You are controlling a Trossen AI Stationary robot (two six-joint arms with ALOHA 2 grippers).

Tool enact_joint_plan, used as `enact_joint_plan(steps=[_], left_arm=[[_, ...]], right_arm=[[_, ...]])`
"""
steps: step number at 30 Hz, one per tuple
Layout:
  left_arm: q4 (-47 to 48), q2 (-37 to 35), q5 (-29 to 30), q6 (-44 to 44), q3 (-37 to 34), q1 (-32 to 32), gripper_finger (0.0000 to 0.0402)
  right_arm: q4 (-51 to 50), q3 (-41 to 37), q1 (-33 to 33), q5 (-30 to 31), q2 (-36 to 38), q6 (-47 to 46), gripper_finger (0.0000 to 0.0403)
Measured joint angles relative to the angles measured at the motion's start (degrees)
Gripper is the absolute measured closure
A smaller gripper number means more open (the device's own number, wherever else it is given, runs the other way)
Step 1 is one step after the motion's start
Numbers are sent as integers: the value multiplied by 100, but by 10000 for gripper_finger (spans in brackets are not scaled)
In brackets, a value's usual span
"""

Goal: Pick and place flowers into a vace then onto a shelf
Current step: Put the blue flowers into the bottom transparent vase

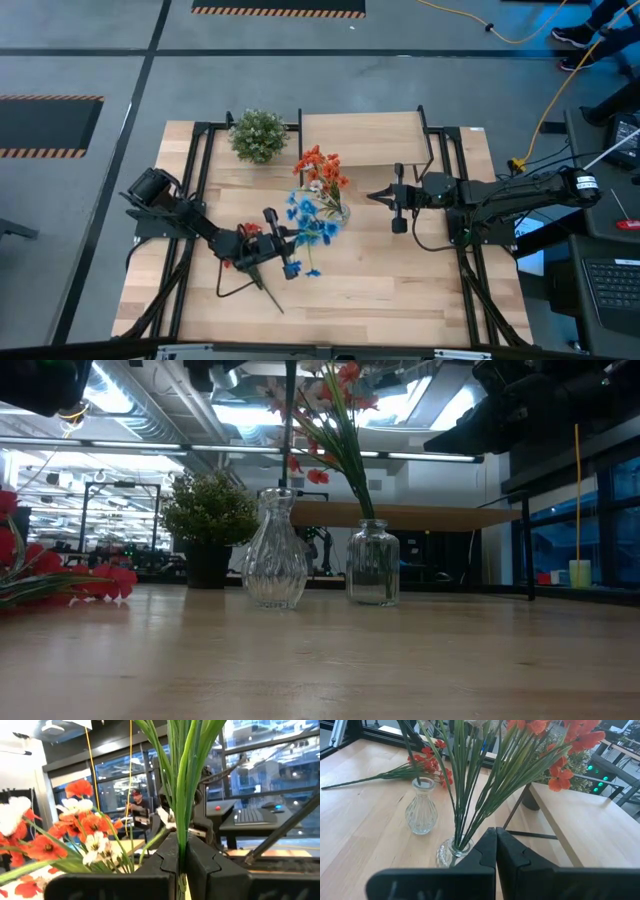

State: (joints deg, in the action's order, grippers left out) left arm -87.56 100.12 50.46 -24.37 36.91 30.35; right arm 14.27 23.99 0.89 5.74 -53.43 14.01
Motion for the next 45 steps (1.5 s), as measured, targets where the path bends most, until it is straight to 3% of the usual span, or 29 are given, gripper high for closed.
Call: enact_joint_plan(steps=[9,17,45], left_arm=[[152,0,104,151,0,-20,390],[821,2,98,871,0,-165,391],[1930,4,133,1485,0,-160,371]], right_arm=[[-1,0,0,0,0,1,399],[-1,0,0,0,0,-1,399],[-1,0,0,0,0,-21,399]])
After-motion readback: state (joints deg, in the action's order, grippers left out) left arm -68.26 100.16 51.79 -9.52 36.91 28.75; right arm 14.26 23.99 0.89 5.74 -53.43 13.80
